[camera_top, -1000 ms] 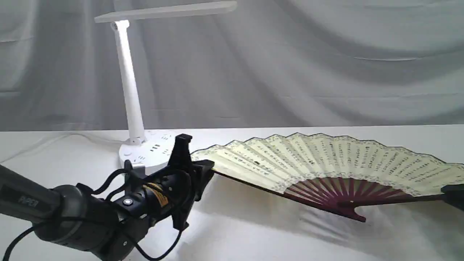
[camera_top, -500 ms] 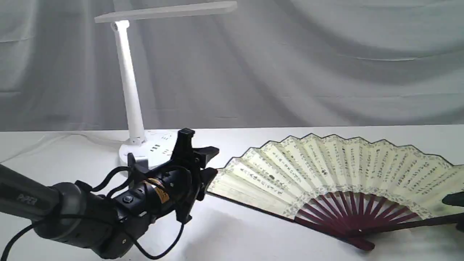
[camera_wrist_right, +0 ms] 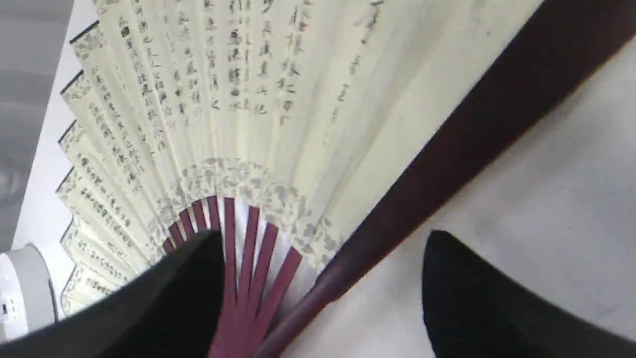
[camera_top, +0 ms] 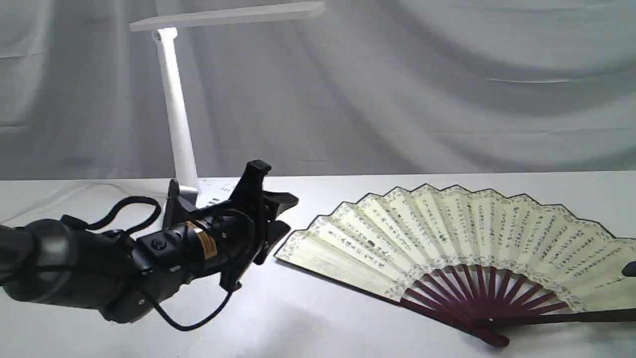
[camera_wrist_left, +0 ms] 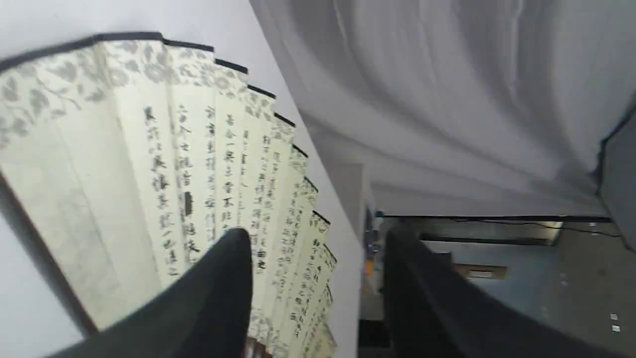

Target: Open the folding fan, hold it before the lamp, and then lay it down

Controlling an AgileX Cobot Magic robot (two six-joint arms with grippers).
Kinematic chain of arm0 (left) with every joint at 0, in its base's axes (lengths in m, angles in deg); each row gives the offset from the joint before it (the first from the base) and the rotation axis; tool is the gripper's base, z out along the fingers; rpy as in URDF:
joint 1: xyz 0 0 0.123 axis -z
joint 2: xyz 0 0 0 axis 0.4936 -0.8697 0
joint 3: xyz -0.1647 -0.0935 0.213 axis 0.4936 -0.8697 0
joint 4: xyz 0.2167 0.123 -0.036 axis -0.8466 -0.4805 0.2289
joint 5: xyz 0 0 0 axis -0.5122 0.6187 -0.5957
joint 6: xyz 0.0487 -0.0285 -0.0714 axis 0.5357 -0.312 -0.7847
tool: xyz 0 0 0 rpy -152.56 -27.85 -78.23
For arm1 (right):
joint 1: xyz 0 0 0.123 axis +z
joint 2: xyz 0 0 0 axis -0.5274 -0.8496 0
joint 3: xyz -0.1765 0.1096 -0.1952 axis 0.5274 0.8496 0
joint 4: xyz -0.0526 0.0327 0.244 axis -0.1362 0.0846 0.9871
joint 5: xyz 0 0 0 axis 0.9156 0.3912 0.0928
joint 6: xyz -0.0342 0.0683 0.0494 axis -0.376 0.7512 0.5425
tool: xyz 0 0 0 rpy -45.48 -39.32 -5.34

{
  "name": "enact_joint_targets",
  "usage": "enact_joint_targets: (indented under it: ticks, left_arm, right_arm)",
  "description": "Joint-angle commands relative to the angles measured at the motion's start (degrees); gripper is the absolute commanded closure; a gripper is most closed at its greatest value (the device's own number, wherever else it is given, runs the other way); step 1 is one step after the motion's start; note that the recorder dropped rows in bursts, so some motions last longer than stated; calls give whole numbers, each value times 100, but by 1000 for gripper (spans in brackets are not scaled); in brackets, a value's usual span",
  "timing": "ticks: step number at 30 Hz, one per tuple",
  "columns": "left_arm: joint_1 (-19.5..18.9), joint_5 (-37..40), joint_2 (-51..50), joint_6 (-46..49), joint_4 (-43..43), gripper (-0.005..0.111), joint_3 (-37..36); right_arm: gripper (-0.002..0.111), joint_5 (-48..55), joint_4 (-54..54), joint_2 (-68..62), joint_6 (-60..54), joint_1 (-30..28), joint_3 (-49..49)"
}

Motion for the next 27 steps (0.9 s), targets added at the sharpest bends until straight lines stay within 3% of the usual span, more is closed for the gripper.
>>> enact_joint_targets:
  ticks: [1, 6, 12, 17, 22, 27]
  left_arm:
    - [-23, 1154, 429, -19, -252, 65, 18]
    - [-23, 2045, 870, -4, -925, 65, 18]
    - [-23, 3494, 1344, 11, -2047, 65, 18]
    - [-23, 4413, 1702, 21, -2129, 66, -124]
    - [-23, 4897, 1911, 470, -2140, 66, -154]
    - [-23, 6190, 2010, 1589, -2027, 68, -154]
  right_arm:
    - [50, -112, -622, 264, 476, -45, -24]
    - [51, -241, -1611, 552, 1153, -45, -24]
    - [55, 414, -2139, 726, 1514, -32, -36]
    - [59, 1095, -2580, 738, 1558, 21, -356]
    - [62, 950, -2706, 738, 1551, 568, -398]
    - [65, 926, -3247, 738, 1554, 1294, -687]
